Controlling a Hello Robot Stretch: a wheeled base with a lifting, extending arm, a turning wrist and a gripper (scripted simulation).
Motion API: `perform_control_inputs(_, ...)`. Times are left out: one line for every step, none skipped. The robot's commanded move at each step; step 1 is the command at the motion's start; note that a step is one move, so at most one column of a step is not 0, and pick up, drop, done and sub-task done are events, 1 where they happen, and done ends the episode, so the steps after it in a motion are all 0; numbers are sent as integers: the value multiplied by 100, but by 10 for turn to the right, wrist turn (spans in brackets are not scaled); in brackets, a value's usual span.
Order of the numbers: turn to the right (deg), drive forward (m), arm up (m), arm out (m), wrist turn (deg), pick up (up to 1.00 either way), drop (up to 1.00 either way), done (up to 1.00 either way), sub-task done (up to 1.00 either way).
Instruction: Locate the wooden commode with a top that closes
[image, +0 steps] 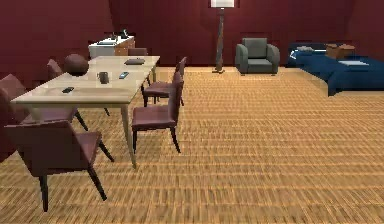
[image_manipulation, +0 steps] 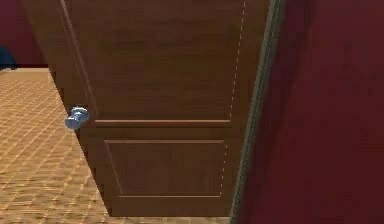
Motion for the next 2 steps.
perform_control_inputs(0,25,0,0,0,0,0,0,0)
perform_control_inputs(150,0,0,0,0,0,0,0,0)
